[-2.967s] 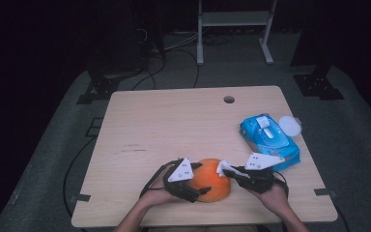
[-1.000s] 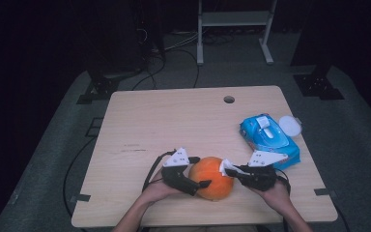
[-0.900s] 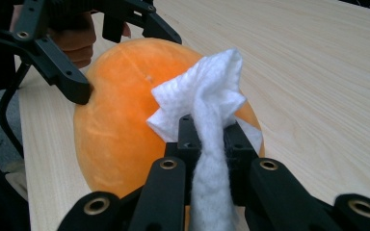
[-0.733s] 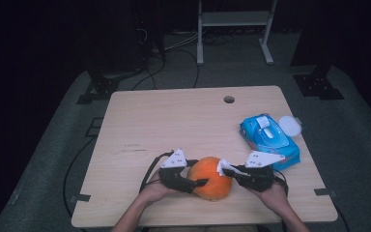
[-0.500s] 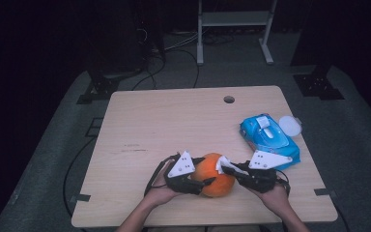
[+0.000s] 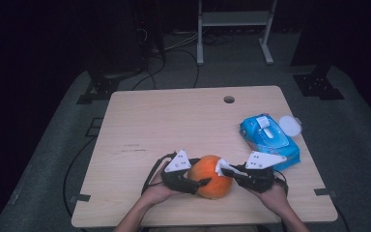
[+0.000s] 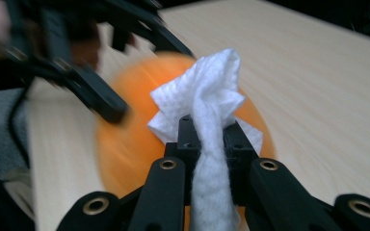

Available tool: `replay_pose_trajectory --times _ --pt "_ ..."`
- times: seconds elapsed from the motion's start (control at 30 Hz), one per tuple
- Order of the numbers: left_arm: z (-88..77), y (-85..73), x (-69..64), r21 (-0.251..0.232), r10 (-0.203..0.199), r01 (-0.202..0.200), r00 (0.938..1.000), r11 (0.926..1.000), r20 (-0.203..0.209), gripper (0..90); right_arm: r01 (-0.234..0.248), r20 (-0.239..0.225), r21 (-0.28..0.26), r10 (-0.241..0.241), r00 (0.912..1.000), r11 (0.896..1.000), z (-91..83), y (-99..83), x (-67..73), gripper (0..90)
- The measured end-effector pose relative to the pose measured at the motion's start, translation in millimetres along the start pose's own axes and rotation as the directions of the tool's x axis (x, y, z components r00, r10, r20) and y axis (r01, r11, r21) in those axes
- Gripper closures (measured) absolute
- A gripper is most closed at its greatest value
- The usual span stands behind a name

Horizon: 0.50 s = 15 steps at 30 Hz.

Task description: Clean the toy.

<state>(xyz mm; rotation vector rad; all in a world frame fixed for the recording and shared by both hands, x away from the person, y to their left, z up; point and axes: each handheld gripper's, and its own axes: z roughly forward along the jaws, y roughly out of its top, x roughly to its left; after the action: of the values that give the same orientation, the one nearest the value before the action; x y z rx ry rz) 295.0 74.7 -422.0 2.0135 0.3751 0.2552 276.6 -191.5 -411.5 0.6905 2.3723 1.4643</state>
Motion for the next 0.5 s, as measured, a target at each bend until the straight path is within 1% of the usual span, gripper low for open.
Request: replay_pose_trajectory --times 0.07,0.1,0.13,0.17,0.2,0.23,0.27,0.3,0.33,0.37,0.4,0.5 --pt "3.9 4.1 -7.9 0.002 0.034 -0.034 0.9994 0.9994 0.010 28.2 0.044 -0.005 -0.022 -0.044 0.9990 0.999 -1.6 7.9 10.7 80.4" --pt "5.3 4.6 -9.7 0.008 0.051 -0.051 0.9986 0.9987 0.016 27.3 0.060 -0.002 -0.024 -0.060 0.9982 0.998 -2.4 9.7 12.8 80.5" --pt "6.0 3.8 -9.9 0.007 0.058 -0.058 0.9981 0.9983 0.020 25.4 0.063 -0.004 -0.012 -0.063 0.9980 0.998 -2.8 9.4 12.6 80.6" --pt "5.5 2.9 -8.0 0.004 0.053 -0.054 0.9983 0.9986 0.024 22.5 0.059 -0.007 -0.003 -0.059 0.9982 0.998 -3.0 7.2 10.3 80.7" --pt "5.0 2.0 -4.4 0.003 0.030 -0.030 0.9991 0.9995 0.028 18.4 0.048 -0.004 0.004 -0.048 0.9988 0.999 -2.6 4.0 7.3 80.8" --pt "4.2 0.7 0.0 0.006 0.002 -0.002 0.9997 1.0000 0.026 14.6 0.044 0.008 0.023 -0.044 0.9990 0.999 -1.5 0.8 4.5 80.9" --pt "3.2 -1.2 4.8 0.016 -0.020 0.020 0.9997 0.9997 0.016 11.0 0.045 0.022 0.044 -0.046 0.9987 0.998 0.1 -2.2 1.9 80.9" --pt "2.8 -3.7 9.2 0.018 -0.046 0.046 0.9988 0.9988 0.016 8.7 0.035 0.025 0.052 -0.036 0.9990 0.998 1.1 -4.9 -0.7 80.9" --pt "3.3 -6.2 12.2 0.020 -0.073 0.072 0.9968 0.9972 0.031 8.4 0.018 0.021 0.051 -0.020 0.9996 0.999 1.4 -6.6 -3.1 80.9" --pt "4.5 -8.2 13.8 0.030 -0.085 0.083 0.9952 0.9961 0.050 8.8 0.013 0.018 0.060 -0.014 0.9997 0.998 1.5 -7.1 -4.5 80.9" --pt "5.2 -9.9 13.3 0.027 -0.080 0.078 0.9948 0.9966 0.064 13.8 0.015 0.018 0.061 -0.016 0.9997 0.998 1.9 -7.1 -4.8 80.8" --pt "3.0 -5.8 8.8 0.016 -0.038 0.037 0.9989 0.9992 0.027 27.8 0.026 0.036 0.054 -0.028 0.9990 0.998 1.1 -4.1 -1.0 80.7"
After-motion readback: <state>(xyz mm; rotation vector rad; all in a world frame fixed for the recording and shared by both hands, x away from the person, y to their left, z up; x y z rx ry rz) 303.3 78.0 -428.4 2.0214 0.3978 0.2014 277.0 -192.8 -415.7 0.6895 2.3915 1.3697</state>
